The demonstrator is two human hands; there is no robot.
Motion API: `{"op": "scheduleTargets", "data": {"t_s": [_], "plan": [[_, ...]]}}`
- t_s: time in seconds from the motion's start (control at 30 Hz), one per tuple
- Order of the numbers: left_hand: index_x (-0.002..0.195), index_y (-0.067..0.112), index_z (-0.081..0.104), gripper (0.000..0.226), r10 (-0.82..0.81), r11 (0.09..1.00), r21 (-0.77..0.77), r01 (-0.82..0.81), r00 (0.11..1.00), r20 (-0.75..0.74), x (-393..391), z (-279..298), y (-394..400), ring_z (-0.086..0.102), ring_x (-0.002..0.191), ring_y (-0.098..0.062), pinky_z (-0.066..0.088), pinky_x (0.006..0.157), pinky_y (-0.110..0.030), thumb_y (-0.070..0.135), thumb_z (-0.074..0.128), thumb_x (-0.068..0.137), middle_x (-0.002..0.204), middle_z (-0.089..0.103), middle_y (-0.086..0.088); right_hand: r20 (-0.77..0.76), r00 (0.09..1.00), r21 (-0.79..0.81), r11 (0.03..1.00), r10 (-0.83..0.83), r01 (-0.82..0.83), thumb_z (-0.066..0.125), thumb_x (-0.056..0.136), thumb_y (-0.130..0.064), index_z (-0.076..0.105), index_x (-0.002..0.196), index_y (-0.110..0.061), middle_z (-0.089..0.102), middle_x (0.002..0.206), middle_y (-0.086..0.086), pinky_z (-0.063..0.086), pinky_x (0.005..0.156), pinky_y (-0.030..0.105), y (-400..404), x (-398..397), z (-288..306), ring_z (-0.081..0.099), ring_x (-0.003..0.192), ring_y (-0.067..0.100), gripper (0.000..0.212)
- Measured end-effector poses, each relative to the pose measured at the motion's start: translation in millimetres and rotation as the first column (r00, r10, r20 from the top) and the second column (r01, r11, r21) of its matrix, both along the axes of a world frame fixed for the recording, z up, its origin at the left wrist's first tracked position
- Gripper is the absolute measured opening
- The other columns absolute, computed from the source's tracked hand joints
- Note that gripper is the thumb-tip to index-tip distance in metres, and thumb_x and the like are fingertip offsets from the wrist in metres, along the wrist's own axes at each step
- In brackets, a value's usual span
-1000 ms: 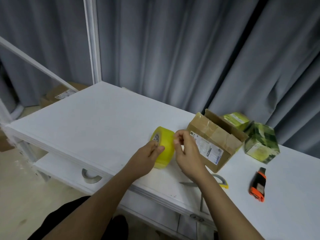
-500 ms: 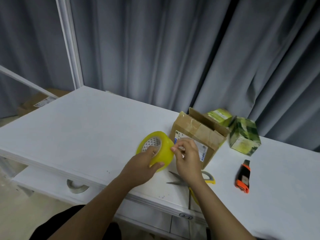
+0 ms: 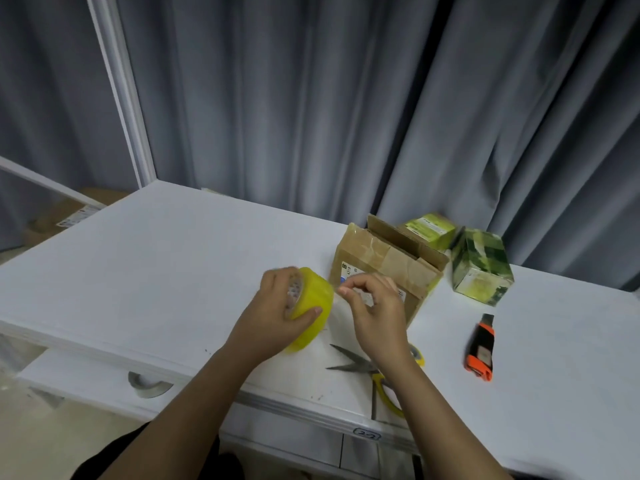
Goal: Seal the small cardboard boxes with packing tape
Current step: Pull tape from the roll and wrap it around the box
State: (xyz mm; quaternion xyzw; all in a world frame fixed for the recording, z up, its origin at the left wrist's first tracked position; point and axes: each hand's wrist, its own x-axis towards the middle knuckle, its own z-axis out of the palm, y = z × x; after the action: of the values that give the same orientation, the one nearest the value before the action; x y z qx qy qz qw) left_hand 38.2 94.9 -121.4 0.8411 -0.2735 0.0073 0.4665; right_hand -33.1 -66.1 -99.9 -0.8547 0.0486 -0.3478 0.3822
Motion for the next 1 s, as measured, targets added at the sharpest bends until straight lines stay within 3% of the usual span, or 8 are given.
{"op": "scheduleTargets", "data": {"t_s": [0.07, 0.17, 0.3, 0.43, 0.57, 0.73, 0.83, 1.0], "plan": [[0.123, 0.030, 0.050, 0.046, -0.048, 0.999, 0.004, 0.048, 0.976, 0.211, 1.4, 7.1, -1.6, 0.042, 0.115, -0.009, 0.037, 0.093, -0.025, 0.031, 0.066, 0.080, 0.128, 0.042, 0.010, 0.024, 0.999, -0.101, 0.994, 0.033, -0.031, 0.068, 0.086, -0.011, 0.067, 0.079, -0.017, 0.062, 0.084, -0.012, 0.033, 0.083, 0.010, 5.3, 3.2, 2.6, 0.054, 0.090, 0.014, 0.010], [0.097, 0.027, 0.064, 0.017, -0.053, 0.998, 0.036, 0.042, 0.920, 0.388, 2.8, 20.3, -5.7, 0.048, 0.099, -0.010, 0.041, 0.083, -0.025, 0.028, 0.066, 0.080, 0.101, 0.057, 0.014, 0.034, 0.997, -0.166, 0.984, 0.066, -0.059, 0.066, 0.088, -0.012, 0.067, 0.082, -0.016, 0.060, 0.086, -0.014, 0.033, 0.083, 0.010, 9.4, 6.6, 6.0, 0.052, 0.090, 0.012, 0.008], [0.080, 0.026, 0.066, 0.008, 0.034, 0.999, 0.027, -0.047, 0.927, 0.373, 5.8, 30.4, -7.5, 0.053, 0.083, -0.012, 0.044, 0.070, -0.030, 0.031, 0.066, 0.087, 0.082, 0.061, 0.013, 0.013, 0.998, -0.161, 0.985, 0.064, -0.061, 0.061, 0.092, -0.013, 0.071, 0.091, -0.017, 0.064, 0.094, -0.013, 0.033, 0.087, 0.010, 10.0, 5.8, 9.6, 0.054, 0.097, 0.015, 0.011], [0.080, 0.023, 0.063, 0.010, 0.069, 0.997, 0.020, -0.081, 0.935, 0.349, 1.7, 35.3, -13.7, 0.051, 0.082, -0.012, 0.043, 0.068, -0.030, 0.028, 0.063, 0.089, 0.079, 0.055, 0.010, 0.053, 0.997, -0.050, 0.997, 0.055, -0.052, 0.057, 0.094, -0.022, 0.065, 0.118, -0.027, 0.055, 0.123, -0.008, 0.043, 0.091, 0.017, 4.1, -7.0, 8.1, 0.051, 0.111, 0.012, 0.026], [0.081, 0.021, 0.061, 0.010, 0.058, 0.998, -0.019, -0.055, 0.945, 0.322, -4.1, 38.1, -20.6, 0.050, 0.083, -0.009, 0.041, 0.069, -0.024, 0.025, 0.061, 0.090, 0.081, 0.055, 0.011, 0.066, 0.969, 0.065, 0.970, -0.239, 0.235, 0.060, 0.093, -0.025, 0.045, 0.139, -0.025, 0.041, 0.137, -0.005, 0.037, 0.108, 0.037, -47.9, -19.0, 16.6, 0.037, 0.130, 0.012, 0.049], [0.082, 0.024, 0.058, 0.009, -0.053, 0.997, -0.031, 0.064, 0.962, 0.266, -17.0, 46.8, -36.0, 0.048, 0.087, -0.001, 0.036, 0.072, -0.010, 0.026, 0.058, 0.092, 0.083, 0.052, 0.015, -0.263, 0.900, -0.108, 0.938, -0.347, 0.330, 0.063, 0.085, -0.052, 0.020, 0.150, -0.017, 0.018, 0.157, 0.004, 0.014, 0.117, 0.042, -108.1, -9.5, 25.3, 0.013, 0.144, 0.024, 0.085], [0.083, 0.027, 0.056, 0.009, -0.128, 0.990, -0.024, 0.138, 0.961, 0.245, -19.6, 52.8, -39.9, 0.050, 0.091, -0.002, 0.042, 0.078, -0.019, 0.028, 0.056, 0.092, 0.086, 0.054, 0.016, -0.337, 0.912, -0.090, 0.972, -0.235, 0.217, 0.057, 0.092, -0.041, 0.048, 0.133, -0.017, 0.050, 0.132, 0.006, 0.040, 0.100, 0.037, -126.1, -2.0, 18.6, 0.047, 0.122, 0.025, 0.049], [0.082, 0.035, 0.055, 0.013, -0.182, 0.979, -0.053, 0.199, 0.956, 0.228, -19.4, 69.9, -41.0, 0.055, 0.092, -0.004, 0.048, 0.078, -0.026, 0.028, 0.057, 0.093, 0.092, 0.056, 0.019, -0.312, 0.948, 0.001, 0.997, -0.067, 0.071, 0.061, 0.092, -0.020, 0.069, 0.106, -0.015, 0.058, 0.108, -0.006, 0.038, 0.087, 0.021, -143.4, 2.0, 3.0, 0.055, 0.102, 0.013, 0.017]]}}
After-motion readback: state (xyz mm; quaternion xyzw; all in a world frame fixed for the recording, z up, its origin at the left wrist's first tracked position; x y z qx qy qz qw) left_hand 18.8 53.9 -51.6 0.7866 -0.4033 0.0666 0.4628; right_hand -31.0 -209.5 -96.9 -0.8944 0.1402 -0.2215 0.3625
